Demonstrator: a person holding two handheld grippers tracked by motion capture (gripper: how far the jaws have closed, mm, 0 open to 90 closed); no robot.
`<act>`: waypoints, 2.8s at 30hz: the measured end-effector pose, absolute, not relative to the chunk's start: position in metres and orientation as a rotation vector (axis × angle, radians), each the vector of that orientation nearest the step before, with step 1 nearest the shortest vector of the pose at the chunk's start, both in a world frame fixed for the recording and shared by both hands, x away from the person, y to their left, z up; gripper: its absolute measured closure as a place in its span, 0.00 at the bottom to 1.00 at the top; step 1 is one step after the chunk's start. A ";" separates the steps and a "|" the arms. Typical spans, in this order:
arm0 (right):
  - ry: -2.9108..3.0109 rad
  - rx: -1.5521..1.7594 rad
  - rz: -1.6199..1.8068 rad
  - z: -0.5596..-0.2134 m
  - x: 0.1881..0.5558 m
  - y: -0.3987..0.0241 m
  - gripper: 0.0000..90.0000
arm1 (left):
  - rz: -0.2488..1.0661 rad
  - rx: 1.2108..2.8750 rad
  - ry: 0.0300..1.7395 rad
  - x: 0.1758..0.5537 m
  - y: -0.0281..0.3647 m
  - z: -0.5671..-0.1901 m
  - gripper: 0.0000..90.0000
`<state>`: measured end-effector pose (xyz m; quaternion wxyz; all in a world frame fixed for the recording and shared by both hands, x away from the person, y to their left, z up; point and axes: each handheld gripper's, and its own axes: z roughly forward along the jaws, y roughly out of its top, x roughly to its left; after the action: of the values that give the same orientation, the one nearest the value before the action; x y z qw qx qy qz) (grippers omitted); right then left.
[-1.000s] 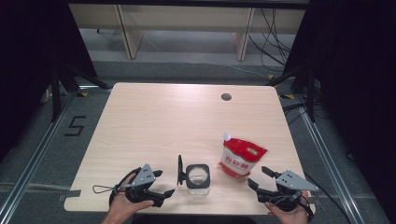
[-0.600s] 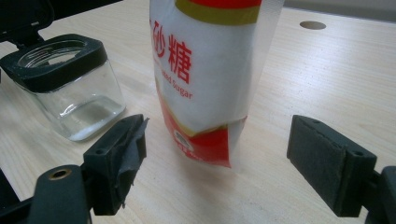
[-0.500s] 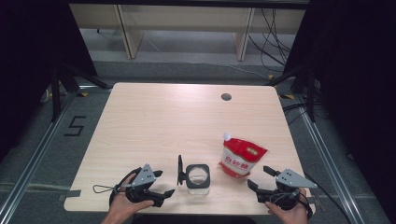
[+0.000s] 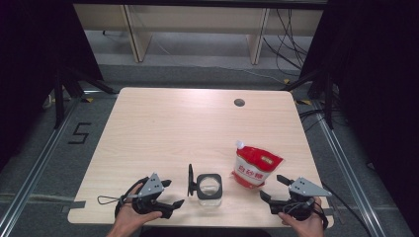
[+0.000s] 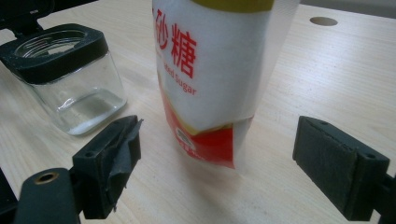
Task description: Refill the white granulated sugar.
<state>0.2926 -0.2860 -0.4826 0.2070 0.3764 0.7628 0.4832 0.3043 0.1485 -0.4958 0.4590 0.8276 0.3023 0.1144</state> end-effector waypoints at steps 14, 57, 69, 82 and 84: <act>2.164 1.022 1.384 -0.489 0.306 -0.280 0.18 | 0.287 2.066 0.728 0.304 0.146 -0.497 0.22; 2.080 1.017 1.429 -0.498 0.323 -0.254 0.29 | 0.258 2.062 0.740 0.305 0.147 -0.499 0.24; 2.141 0.970 1.445 -0.504 0.336 -0.256 0.23 | 0.266 2.048 0.740 0.304 0.145 -0.500 0.24; 2.142 0.901 1.504 -0.512 0.352 -0.254 0.28 | 0.263 2.057 0.731 0.305 0.146 -0.501 0.24; 2.147 0.959 1.513 -0.513 0.349 -0.252 0.28 | 0.277 2.067 0.729 0.305 0.146 -0.500 0.24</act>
<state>0.3486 -0.2519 -0.5128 0.1718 0.3379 0.7565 0.5329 0.3054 0.1464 -0.5005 0.4494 0.8358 0.2948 0.1121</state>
